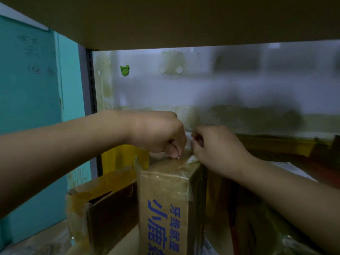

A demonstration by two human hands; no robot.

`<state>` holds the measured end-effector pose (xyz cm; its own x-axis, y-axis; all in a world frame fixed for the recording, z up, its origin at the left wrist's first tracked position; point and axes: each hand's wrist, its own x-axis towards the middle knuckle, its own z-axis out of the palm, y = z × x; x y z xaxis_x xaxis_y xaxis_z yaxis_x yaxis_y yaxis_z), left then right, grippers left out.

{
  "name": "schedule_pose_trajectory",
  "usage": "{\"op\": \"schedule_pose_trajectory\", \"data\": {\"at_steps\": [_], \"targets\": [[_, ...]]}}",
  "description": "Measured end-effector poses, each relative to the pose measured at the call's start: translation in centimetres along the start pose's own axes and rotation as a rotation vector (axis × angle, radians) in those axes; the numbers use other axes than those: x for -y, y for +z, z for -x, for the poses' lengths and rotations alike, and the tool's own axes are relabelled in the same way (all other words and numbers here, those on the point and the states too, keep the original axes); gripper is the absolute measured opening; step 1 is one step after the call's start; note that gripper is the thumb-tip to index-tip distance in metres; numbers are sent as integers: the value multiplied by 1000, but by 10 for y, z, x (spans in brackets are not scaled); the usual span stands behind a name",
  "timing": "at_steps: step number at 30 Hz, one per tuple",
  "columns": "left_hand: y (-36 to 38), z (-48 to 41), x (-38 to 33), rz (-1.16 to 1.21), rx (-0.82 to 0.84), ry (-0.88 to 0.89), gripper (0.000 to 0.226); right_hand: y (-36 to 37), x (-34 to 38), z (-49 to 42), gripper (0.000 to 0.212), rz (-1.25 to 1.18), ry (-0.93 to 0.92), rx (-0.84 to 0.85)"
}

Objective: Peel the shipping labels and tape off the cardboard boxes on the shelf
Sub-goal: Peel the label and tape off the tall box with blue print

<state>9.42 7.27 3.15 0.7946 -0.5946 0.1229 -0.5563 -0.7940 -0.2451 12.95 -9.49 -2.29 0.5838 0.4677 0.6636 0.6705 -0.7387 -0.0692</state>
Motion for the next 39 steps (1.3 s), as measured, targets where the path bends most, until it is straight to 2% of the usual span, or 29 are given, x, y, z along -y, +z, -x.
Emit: {"op": "schedule_pose_trajectory", "data": {"at_steps": [4, 7, 9, 11, 16, 19, 23, 27, 30, 32, 36, 39], "targets": [[6, -4, 4, -145, -15, 51, 12, 1, -1, -2, 19, -14, -8, 1], [16, 0, 5, -146, -10, -42, 41, 2, -1, -2, 14, -7, -31, -21], [22, -1, 6, -245, -46, 51, 57, 2, -1, -2, 15, -5, -35, -27], [25, -1, 7, -313, -80, 138, 59, 2, 0, -1, 18, -4, -35, -25], [32, 12, 13, -160, -102, 120, 37, 2, 3, 0, 13, 6, -32, -41], [34, 16, 21, -195, -121, 126, 25, 1, 3, 1, 13, 16, -27, -40], [36, 15, 22, -191, -137, 150, 23, -1, 3, 1, 11, 38, -24, -45], [32, 10, 11, -208, -59, 50, 20, -1, 4, 1, 11, 43, -26, -56], [30, 16, 11, -105, -167, 166, 4, -1, 4, 2, 12, 38, -32, -60], [30, 19, 14, -71, -200, 205, 4, -1, 4, 2, 11, 38, -36, -59], [32, 19, 12, -9, -221, 167, 15, -1, 2, 2, 10, 30, -34, -45], [31, 21, 13, 74, -200, 81, 6, -1, 1, 1, 9, 36, -37, -49]]}}
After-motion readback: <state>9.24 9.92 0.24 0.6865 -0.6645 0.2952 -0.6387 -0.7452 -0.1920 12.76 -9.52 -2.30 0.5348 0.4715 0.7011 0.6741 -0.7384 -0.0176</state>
